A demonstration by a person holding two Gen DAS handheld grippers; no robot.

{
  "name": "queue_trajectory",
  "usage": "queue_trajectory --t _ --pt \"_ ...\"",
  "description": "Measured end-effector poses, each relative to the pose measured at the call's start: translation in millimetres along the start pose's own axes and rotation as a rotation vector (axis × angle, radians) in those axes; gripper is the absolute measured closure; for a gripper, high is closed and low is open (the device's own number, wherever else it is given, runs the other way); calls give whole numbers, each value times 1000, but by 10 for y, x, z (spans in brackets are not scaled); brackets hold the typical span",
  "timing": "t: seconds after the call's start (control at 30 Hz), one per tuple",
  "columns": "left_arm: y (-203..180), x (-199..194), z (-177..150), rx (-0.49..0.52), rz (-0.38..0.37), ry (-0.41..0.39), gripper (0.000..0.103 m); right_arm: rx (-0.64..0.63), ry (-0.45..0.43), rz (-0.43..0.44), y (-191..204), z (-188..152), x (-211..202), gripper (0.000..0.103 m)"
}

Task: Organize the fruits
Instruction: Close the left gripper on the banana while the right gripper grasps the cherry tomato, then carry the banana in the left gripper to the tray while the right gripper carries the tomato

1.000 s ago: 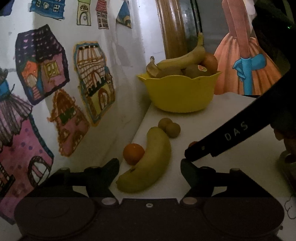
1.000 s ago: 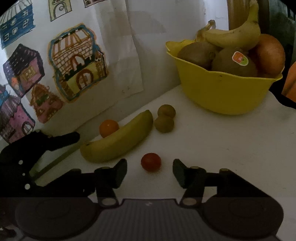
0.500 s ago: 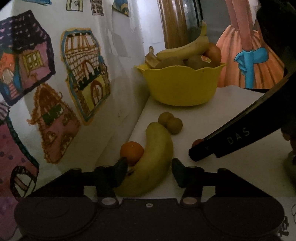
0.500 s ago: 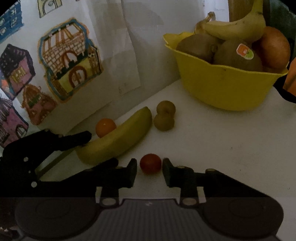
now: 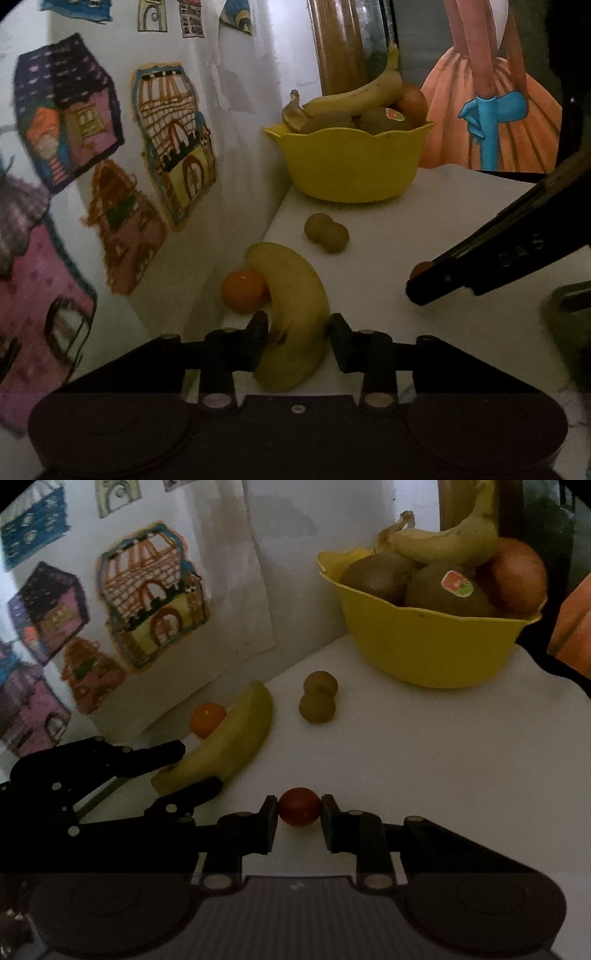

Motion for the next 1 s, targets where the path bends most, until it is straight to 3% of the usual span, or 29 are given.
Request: queue_trajectory --t 0.47,0.8,1.0 --pt "-45 -784 -508 -71 -98 15 67 -41 -65 -13 330 -640 -668 75" --pt "-58 -1522 -998 -76 -134 21 67 -181 -103 -48 839 -1141 -814 75" --pt "-41 -1538 -992 -95 -144 49 64 -243 -102 -64 1051 -1306 -807 75"
Point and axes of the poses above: each gripper's, at about its wrist camera, not at the fingertips, and x roughly the way its jaws point, y to its left, z to its top, the point moved 8 cm from there along x, roughly the way its jaws point
